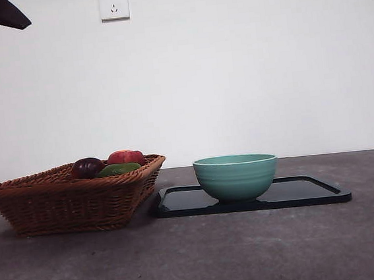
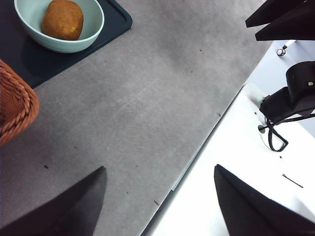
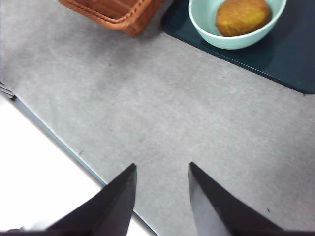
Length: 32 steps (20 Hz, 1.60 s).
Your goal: Pick up the wifruite, put it on the bowl, pick up the plate, put it on desk
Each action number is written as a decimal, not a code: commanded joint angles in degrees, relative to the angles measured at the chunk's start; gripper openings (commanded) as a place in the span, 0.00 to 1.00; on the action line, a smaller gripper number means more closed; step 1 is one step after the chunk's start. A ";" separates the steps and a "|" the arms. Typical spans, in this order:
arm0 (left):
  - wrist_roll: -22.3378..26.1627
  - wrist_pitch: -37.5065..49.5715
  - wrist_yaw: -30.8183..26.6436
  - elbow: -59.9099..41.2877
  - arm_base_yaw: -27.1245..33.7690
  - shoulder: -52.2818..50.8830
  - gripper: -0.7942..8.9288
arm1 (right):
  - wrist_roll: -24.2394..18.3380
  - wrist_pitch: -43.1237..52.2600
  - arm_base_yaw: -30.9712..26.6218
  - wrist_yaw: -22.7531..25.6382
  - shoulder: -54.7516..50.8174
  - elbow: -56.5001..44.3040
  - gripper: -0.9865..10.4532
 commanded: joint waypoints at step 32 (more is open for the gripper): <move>2.40 11.52 -7.28 41.20 -1.33 49.75 0.44 | -0.26 1.14 0.35 -0.17 0.35 0.42 0.23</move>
